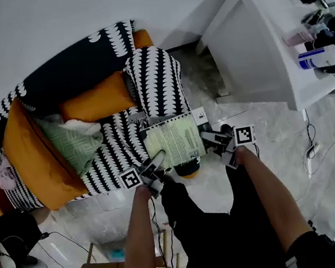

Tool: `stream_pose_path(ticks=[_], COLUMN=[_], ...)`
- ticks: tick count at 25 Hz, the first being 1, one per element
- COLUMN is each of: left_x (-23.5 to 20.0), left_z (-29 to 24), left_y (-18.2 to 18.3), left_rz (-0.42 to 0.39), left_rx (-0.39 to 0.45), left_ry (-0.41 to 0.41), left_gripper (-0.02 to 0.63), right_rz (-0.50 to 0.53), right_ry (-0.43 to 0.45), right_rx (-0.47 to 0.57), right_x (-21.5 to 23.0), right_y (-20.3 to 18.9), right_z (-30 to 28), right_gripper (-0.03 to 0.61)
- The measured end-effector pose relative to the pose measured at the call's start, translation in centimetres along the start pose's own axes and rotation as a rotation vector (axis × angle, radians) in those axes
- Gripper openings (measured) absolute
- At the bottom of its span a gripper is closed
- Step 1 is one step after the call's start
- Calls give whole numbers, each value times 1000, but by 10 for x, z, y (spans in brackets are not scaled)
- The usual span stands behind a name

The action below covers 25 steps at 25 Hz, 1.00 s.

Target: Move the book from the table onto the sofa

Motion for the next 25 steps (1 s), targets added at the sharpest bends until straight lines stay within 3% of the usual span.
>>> stream_pose_path(ticks=[4, 6, 9, 15, 21, 25], left_x=[-4, -7, -7, -2, 10, 33], left_z=[-2, 1, 3, 19, 41, 60], left_y=[5, 6, 8, 14, 15, 24], left_rz=[-120, -125, -106, -105, -105, -56], left_rx=[-16, -8, 17, 154, 261, 390], left_ry=[10, 5, 1, 25, 167, 150], left_gripper=[187, 214, 241, 289, 291, 290], right_rz=[86, 101, 146, 170, 309, 405], right_ry=[-34, -86, -103, -71, -246, -291], right_rx=[17, 27, 25, 41, 22, -16], right_x=[7, 13, 11, -1, -14, -37], right_y=[2, 0, 3, 12, 15, 15], right_z=[1, 4, 6, 12, 32, 42], right_gripper=[213, 267, 280, 284, 284, 284])
Point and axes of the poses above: the fingertips, and each gripper's own axes: z backward along the fingers, x to its right, y out of its top, the point moved 8 cm from there along z, backward along the fingers, and after that the axes turned 4 degrees about -z, right-handed, at the moved point
